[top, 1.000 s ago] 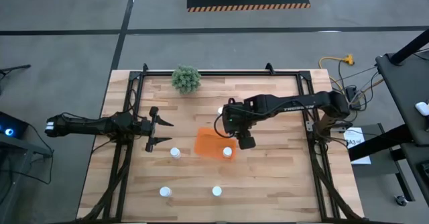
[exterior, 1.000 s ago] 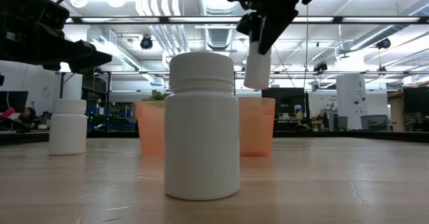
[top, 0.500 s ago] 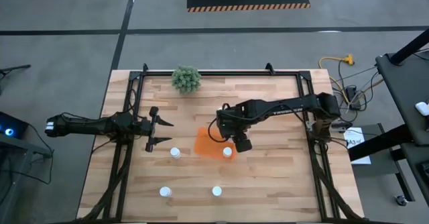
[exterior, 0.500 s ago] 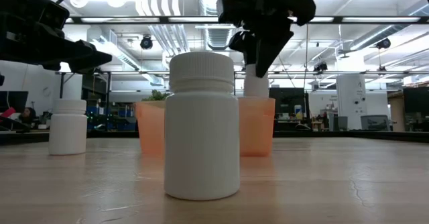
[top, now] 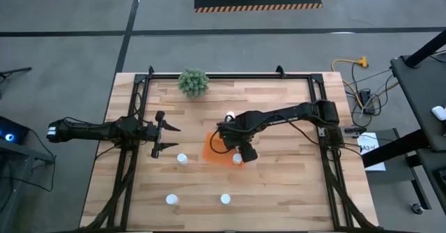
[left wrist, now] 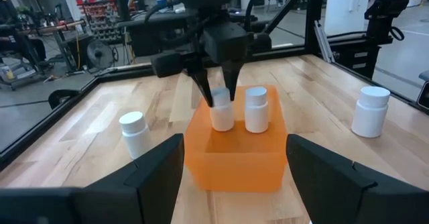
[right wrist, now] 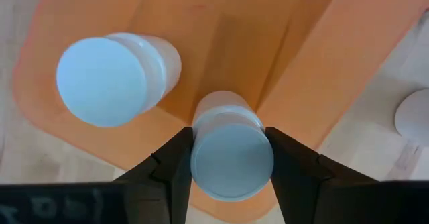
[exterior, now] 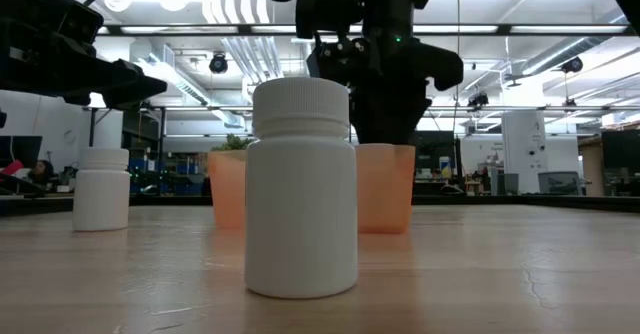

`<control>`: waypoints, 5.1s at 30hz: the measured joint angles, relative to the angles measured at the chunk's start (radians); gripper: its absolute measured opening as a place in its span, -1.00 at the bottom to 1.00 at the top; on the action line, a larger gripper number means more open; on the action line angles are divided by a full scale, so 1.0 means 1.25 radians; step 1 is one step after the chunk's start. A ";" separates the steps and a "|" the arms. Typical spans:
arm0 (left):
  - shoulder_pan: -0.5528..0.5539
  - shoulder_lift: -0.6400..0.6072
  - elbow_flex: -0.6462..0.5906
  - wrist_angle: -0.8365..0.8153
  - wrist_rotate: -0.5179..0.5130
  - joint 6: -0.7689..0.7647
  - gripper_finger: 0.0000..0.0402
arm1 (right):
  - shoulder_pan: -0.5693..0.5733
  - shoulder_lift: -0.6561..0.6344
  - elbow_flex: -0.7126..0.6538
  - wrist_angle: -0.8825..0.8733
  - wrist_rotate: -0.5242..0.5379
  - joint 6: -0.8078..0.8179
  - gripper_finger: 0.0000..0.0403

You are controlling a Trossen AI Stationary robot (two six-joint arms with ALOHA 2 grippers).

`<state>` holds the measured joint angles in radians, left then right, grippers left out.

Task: Pick and place pill bottles into a basket
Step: Put the pill bottle into the bin

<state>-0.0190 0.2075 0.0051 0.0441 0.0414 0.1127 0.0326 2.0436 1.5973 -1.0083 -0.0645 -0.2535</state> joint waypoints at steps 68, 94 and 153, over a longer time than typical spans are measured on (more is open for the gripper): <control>0.000 0.000 0.000 0.000 0.000 0.000 0.22 | -0.226 0.022 0.249 -0.026 -0.100 -0.240 0.03; 0.000 0.000 0.000 0.000 0.000 0.000 0.22 | -0.277 0.105 0.243 -0.008 -0.112 -0.251 0.03; 0.000 0.001 0.000 0.000 0.000 0.000 0.22 | -0.313 0.105 0.116 0.091 -0.168 -0.225 0.02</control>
<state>-0.0191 0.2082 0.0051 0.0435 0.0413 0.1127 -0.3584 2.1751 1.7420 -0.8948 -0.2741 -0.5350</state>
